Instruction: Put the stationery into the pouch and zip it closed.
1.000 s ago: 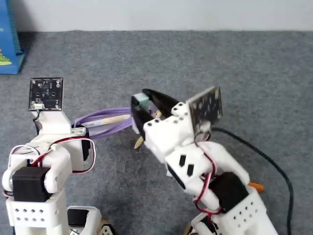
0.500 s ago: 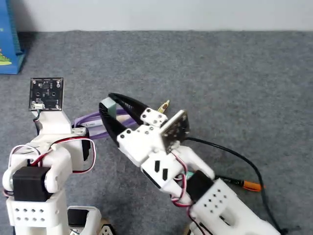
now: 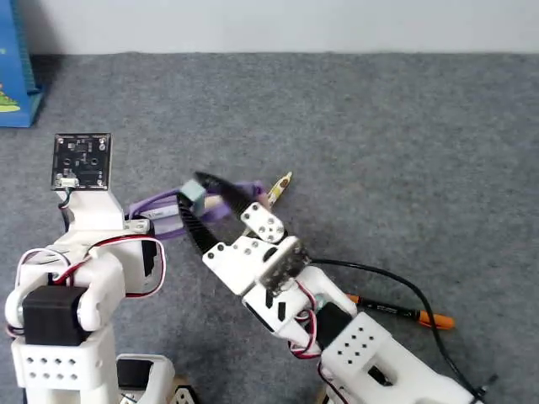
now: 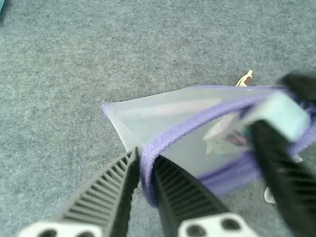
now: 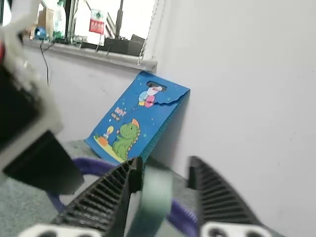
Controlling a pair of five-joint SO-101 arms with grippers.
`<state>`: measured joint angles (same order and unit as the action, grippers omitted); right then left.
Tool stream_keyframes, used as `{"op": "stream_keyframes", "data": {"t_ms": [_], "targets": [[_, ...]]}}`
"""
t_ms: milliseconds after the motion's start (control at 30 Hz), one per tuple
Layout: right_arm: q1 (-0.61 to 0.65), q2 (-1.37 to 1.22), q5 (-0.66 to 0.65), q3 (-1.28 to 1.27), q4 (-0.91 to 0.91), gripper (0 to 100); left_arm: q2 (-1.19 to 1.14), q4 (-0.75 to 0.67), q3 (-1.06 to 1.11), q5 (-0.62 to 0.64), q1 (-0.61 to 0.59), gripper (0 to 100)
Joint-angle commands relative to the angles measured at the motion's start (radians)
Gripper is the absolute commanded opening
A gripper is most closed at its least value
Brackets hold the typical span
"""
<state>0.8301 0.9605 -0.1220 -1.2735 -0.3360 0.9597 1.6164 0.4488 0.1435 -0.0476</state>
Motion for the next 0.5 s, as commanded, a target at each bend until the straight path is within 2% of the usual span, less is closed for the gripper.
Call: {"op": "stream_keyframes", "data": {"t_ms": [0, 133, 300, 467], "targets": [[0.007, 0.108, 0.086, 0.063, 0.174, 23.0, 0.008, -0.02, 0.002, 0.011, 0.0, 1], [-0.056, 0.185, 0.193, 0.175, 0.447, 17.7, 0.008, -0.02, 0.002, 0.011, 0.0, 1], [-0.191, 0.191, 0.358, 0.358, 0.817, 17.3, 0.008, -0.02, 0.002, 0.011, 0.0, 1], [-0.291, 0.119, 0.442, 0.399, 0.986, 17.3, 0.008, -0.02, 0.002, 0.011, 0.0, 1]]}}
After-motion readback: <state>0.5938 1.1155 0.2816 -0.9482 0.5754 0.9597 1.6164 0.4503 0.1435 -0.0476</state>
